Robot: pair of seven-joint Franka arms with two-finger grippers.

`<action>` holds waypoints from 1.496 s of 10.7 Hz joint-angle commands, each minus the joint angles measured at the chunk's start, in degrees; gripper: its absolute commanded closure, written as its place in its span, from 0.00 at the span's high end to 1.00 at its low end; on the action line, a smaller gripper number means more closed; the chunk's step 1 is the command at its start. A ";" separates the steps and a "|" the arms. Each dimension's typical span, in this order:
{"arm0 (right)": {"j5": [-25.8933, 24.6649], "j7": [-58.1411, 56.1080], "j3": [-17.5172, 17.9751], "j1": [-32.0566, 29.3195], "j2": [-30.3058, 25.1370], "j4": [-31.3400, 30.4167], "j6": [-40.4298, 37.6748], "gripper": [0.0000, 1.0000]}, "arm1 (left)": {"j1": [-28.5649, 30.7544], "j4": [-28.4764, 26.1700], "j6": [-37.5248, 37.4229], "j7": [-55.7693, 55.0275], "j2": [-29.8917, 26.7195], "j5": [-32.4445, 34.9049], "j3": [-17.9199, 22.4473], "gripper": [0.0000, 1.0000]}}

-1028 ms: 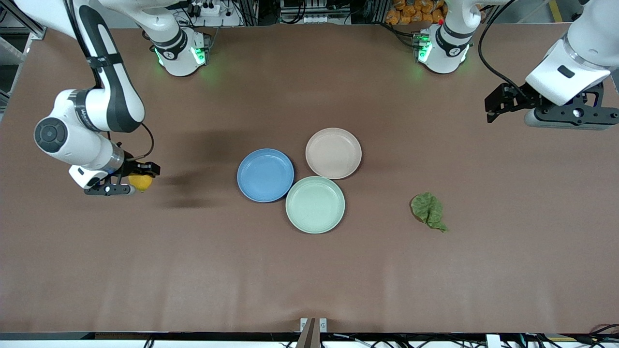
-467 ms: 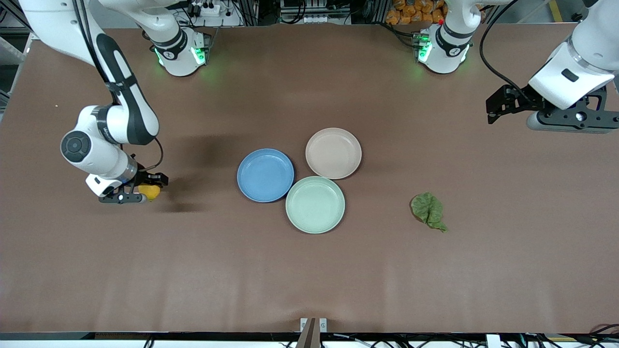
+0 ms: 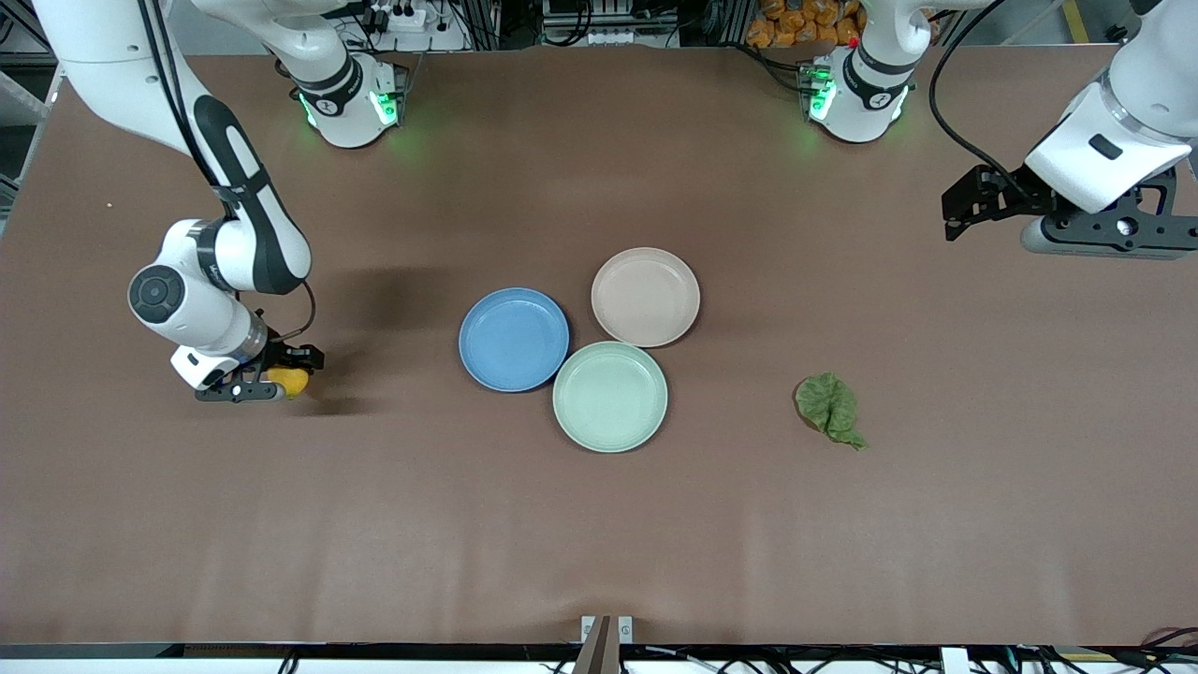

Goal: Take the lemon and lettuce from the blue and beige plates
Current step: 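Lower the lemon onto the table with the right gripper and open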

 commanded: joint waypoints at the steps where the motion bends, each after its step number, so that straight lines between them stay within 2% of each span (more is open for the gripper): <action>1: -0.60 -0.71 0.89 -1.04 1.88 0.18 2.54 0.51 | 0.06 1.67 -1.48 -2.31 0.42 -1.34 0.15 1.00; 5: -0.60 -0.71 0.89 -1.21 2.76 0.61 2.99 0.53 | 0.06 1.59 -0.60 -2.94 0.76 -1.51 0.15 1.00; 6: -0.60 -0.80 0.89 -1.12 3.20 0.61 4.03 0.56 | 0.40 1.58 0.01 -2.94 1.38 -2.21 0.15 1.00; 7: -0.60 -0.80 0.89 -1.21 3.55 0.70 4.48 0.68 | 0.41 1.50 0.28 -2.59 1.90 -2.91 0.06 1.00; 8: -0.51 -0.71 0.80 -1.21 3.64 1.05 4.40 0.87 | 0.32 1.41 0.28 -2.50 1.74 -3.00 0.15 1.00; 9: -0.42 -0.63 0.89 -1.21 3.64 1.23 3.96 1.00 | 0.41 1.24 0.28 -2.50 1.47 -3.01 0.15 1.00; 11: -0.33 -0.54 0.89 -1.04 3.29 2.37 2.03 1.00 | 0.41 1.23 0.28 -2.50 1.47 -2.83 0.15 1.00; 14: 0.46 -0.54 0.89 -0.95 1.71 8.76 -11.38 1.00 | 0.32 1.23 0.80 -2.32 1.38 -2.04 0.15 1.00; 16: 2.82 -0.54 0.80 -0.86 0.57 11.59 -17.03 1.00 | 0.32 1.23 2.21 -2.32 1.29 -0.21 -0.12 1.00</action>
